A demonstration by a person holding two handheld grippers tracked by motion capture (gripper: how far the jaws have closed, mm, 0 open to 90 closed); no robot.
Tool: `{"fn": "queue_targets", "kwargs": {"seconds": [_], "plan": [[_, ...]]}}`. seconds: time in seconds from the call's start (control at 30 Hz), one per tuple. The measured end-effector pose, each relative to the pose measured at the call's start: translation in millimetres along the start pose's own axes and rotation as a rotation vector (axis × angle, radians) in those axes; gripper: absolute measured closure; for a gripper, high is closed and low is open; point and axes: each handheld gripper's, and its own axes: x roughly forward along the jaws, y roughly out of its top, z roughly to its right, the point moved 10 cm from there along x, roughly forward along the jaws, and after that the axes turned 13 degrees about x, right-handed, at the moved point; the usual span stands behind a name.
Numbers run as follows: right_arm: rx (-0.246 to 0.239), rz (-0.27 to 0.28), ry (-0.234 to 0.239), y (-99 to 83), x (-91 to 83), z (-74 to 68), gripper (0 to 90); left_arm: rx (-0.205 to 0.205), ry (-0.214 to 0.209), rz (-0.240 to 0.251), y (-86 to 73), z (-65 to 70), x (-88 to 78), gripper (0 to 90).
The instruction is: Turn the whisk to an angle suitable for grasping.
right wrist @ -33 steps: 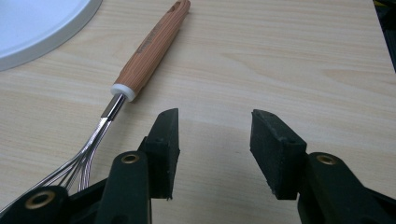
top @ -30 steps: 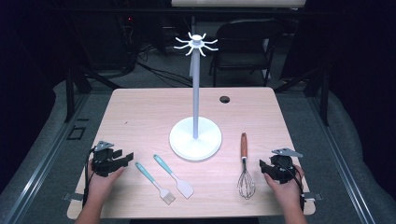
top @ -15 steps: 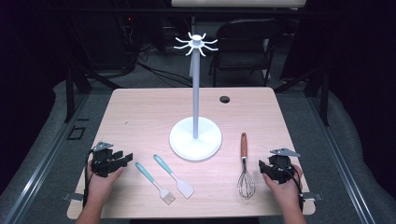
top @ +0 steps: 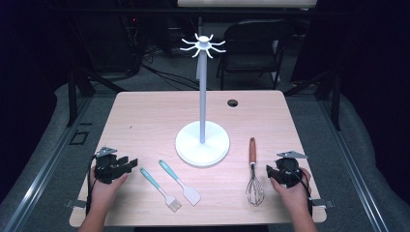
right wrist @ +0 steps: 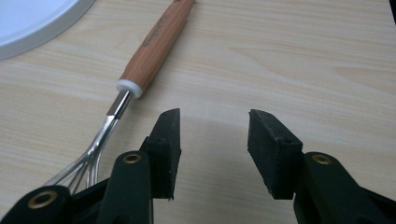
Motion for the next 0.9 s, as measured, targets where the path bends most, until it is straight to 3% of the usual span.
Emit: {"fn": "queue_targets", "kwargs": {"seconds": [0.27, 0.37, 0.57, 0.73, 0.9], "plan": [[-0.002, -0.015, 0.018, 23.0, 2.7, -21.7, 55.2, 0.01, -0.015, 0.0, -0.1, 4.5, -0.5, 52.5], [0.023, -0.047, 0.042, 30.5, 10.2, -34.1, 55.1, 0.02, -0.021, -0.005, -0.8, 4.7, -0.5, 52.4], [0.035, -0.132, 0.031, 34.7, 32.4, -51.3, 52.4, 0.027, -0.015, -0.004, -1.9, 4.1, -0.8, 52.0], [0.03, -0.164, 0.01, 32.7, 39.8, -54.3, 52.3, 0.024, -0.014, -0.002, -2.8, 4.0, -2.1, 52.0], [0.056, -0.18, -0.014, 27.9, 49.0, -51.7, 52.4, 0.021, -0.011, -0.002, -3.7, 3.7, -3.0, 51.8]]}}
